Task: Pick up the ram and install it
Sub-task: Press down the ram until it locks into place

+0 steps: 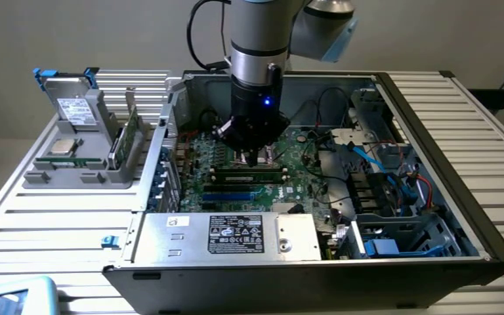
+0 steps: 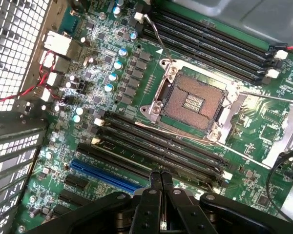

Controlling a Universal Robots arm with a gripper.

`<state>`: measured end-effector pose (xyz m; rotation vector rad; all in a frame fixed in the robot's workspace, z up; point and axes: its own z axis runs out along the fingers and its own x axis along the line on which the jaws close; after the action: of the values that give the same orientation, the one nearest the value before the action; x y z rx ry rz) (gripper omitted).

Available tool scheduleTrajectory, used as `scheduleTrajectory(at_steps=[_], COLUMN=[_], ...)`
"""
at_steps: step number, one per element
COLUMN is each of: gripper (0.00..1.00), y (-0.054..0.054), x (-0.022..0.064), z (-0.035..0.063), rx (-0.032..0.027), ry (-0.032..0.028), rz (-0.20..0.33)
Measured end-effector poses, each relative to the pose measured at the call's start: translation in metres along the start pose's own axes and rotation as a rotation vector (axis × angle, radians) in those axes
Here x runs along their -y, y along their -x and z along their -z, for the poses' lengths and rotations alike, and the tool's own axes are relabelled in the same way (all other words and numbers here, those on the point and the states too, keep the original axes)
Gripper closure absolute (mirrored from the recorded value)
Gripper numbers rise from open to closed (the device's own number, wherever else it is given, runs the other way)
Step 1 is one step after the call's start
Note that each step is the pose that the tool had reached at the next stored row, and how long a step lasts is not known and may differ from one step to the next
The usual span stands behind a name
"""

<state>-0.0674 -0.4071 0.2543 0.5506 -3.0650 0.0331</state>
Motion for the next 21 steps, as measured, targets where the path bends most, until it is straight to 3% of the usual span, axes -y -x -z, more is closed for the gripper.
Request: scheduleTrajectory(at_steps=[8,21], gripper=[0.89,0.89], y=[0.0000,0.0000], x=[0.0000,0.0000], z=[0.0000,0.0000], rx=[-0.0011,-0.0053], ry=[0.0026,0.0011], rz=[-0.095,-0.234])
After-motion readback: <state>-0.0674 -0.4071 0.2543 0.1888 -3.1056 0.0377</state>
